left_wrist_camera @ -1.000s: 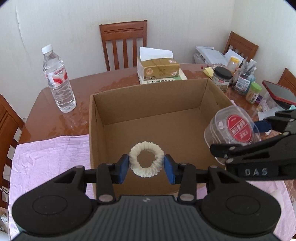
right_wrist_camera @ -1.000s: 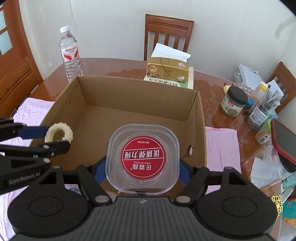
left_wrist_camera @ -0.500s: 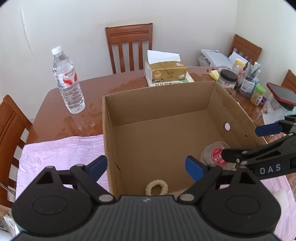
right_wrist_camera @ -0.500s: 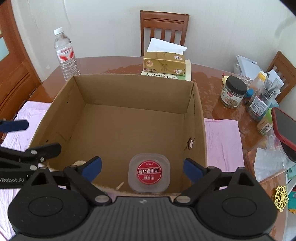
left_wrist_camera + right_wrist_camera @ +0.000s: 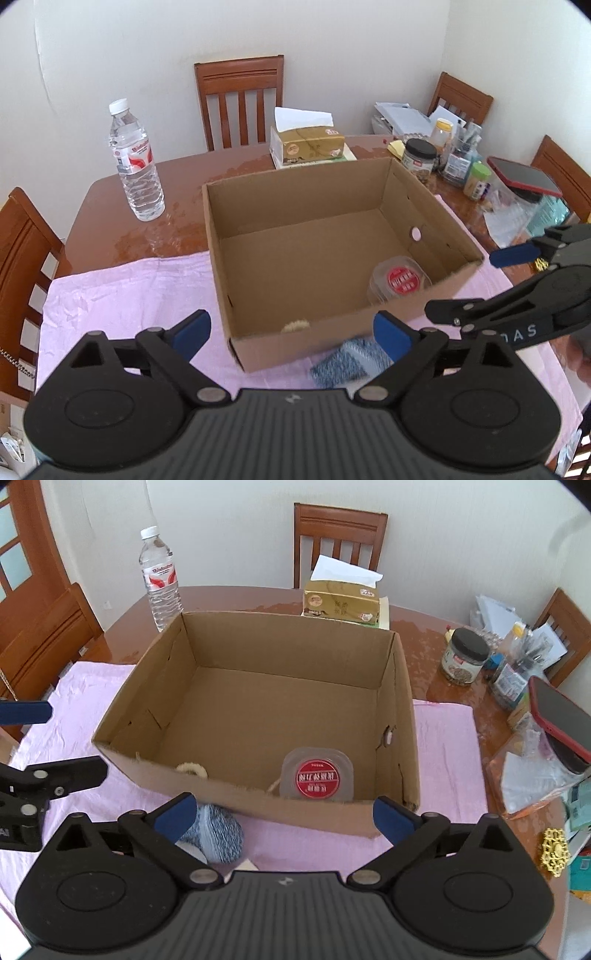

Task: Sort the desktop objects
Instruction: 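Move the left tool to the pink knit sock while the right tool approaches the tape roll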

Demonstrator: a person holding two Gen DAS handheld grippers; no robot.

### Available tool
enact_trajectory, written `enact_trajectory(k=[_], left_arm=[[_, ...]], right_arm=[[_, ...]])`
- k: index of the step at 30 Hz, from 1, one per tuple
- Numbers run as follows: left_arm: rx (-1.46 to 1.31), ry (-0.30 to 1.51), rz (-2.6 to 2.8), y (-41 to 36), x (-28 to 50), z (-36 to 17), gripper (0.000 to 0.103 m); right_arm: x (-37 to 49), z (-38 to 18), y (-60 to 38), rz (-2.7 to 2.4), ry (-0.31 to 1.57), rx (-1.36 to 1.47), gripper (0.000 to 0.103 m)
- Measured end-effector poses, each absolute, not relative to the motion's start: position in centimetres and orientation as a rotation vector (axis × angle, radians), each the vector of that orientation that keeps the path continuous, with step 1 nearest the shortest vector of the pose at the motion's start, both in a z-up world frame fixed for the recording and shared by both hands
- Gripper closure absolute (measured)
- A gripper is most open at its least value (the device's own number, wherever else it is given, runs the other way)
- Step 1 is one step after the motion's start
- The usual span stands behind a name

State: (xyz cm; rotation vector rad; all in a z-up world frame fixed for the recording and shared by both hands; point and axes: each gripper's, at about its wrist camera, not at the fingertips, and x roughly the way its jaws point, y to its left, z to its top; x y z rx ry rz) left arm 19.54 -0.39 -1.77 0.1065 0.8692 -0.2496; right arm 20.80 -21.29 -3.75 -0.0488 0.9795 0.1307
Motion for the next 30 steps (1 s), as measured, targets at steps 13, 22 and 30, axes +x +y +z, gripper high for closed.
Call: enact_trajectory(k=[13, 22, 30], left_arm=[[0.151, 0.909, -0.243, 0.2, 15.1, -3.9, 0.008], [0.132, 0.960, -0.254, 1.1, 13.5, -6.7, 0.008], [0.130, 0.997, -0.265, 1.6, 12.9, -9.4, 0.008]], right_arm=[[16.3, -4.5, -20.8, 0.173, 1.000, -0.072, 0.000], [13.0, -6.0, -20.4, 0.188, 1.002, -0.064, 0.000], [10.9, -7.2, -21.1, 0.177, 0.987, -0.054, 0.000]])
